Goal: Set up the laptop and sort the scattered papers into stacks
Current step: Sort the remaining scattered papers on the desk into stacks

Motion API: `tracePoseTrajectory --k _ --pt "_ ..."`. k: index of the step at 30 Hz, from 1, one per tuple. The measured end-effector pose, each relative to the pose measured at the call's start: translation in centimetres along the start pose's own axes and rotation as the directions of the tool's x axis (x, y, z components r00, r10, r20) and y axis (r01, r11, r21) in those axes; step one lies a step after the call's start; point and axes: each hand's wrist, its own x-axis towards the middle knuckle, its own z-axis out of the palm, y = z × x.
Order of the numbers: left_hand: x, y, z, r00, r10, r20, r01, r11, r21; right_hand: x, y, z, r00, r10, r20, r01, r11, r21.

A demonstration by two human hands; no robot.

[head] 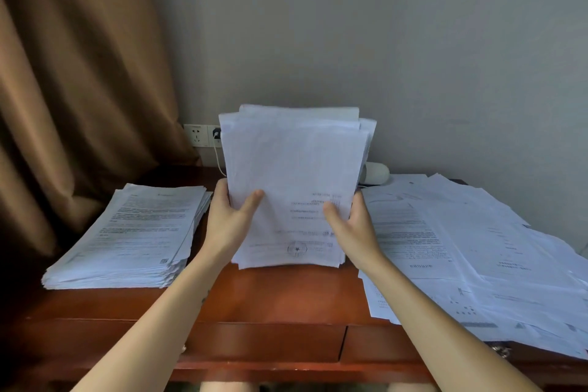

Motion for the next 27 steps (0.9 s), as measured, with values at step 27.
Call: tracePoseTrajectory --k 27 --pt "-1.5 -4.7 -1.0 0.991 -0.068 0.116 0.038 0.970 0.240 -0.6 1.9 2.3 0.998 0.060 0.000 -0.057 0.947 -0.317"
